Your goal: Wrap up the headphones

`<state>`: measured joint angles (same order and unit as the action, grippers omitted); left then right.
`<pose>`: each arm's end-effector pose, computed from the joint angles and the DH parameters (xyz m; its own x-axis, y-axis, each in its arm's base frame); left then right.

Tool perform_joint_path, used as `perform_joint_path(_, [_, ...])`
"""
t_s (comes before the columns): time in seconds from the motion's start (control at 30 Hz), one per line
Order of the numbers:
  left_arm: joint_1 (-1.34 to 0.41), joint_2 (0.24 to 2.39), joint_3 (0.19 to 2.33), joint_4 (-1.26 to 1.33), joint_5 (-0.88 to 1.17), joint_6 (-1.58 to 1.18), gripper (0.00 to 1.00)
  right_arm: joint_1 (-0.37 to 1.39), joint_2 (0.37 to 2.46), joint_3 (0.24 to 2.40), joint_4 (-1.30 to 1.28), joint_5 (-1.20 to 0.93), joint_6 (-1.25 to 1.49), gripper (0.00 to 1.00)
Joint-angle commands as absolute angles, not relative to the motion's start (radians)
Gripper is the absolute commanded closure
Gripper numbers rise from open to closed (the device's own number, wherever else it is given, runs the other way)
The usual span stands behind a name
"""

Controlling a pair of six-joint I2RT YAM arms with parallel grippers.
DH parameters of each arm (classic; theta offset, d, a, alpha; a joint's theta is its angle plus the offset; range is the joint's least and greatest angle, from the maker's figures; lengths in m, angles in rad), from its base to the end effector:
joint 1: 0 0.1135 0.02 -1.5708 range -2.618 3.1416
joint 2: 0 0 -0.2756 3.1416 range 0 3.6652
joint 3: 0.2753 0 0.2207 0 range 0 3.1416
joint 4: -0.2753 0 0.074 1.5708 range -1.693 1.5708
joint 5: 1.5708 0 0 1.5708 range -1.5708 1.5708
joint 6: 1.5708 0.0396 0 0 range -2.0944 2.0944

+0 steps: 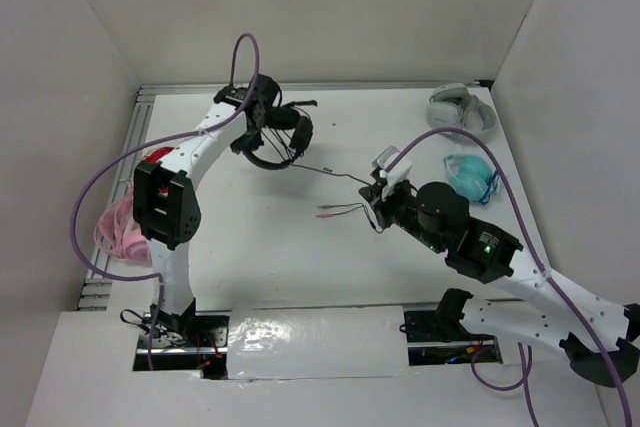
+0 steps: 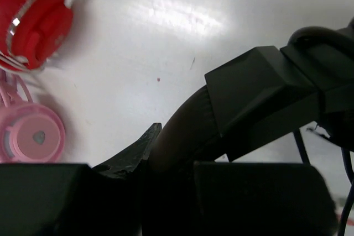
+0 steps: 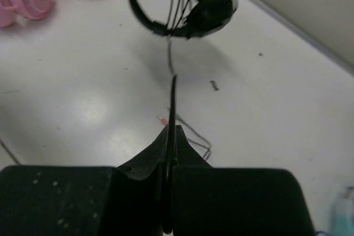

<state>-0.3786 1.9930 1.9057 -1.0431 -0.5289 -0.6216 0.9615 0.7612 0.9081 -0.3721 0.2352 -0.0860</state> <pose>0.3752 -0.1278 0.3083 -0.7527 -0.2416 -0.6124 -0.3925 0.9115 0.1228 0.0828 0.1025 0.3689 -0.0700 -0.2462 -0.9667 -0.6760 0.7243 -0.1356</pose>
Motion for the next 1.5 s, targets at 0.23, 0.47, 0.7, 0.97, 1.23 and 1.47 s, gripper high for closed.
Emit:
perform_joint_path(0.23, [-0.658,1.778,1.558,-0.918,-0.517,-0.574,1.0,0.83,0.873,1.14,-0.327,0.172,-0.521,1.0])
perform_joint_path(0.47, [-0.85,1.56,1.352,-0.737,-0.351,-0.486,1.0,0.609,0.942,1.172,-0.302,-0.063,-0.578,1.0])
perform_joint_path(0.7, [-1.064,1.457,1.301,-0.66,-0.284,-0.426,1.0,0.462,1.054,1.223,-0.327,-0.383,-0.578,1.0])
perform_joint_path(0.97, [-1.118,1.417,1.357,-0.69,-0.336,-0.443,1.0,0.4,1.147,1.145,-0.247,-0.486,-0.48,1.0])
perform_joint_path(1.23, [-1.118,1.404,1.443,-0.807,-0.461,-0.511,1.0,0.345,1.072,1.0,-0.109,-0.489,-0.393,1.0])
perform_joint_path(1.47, [-1.121,1.431,1.577,-0.848,-0.546,-0.491,1.0,0.29,1.072,0.919,-0.009,-0.465,-0.302,1.0])
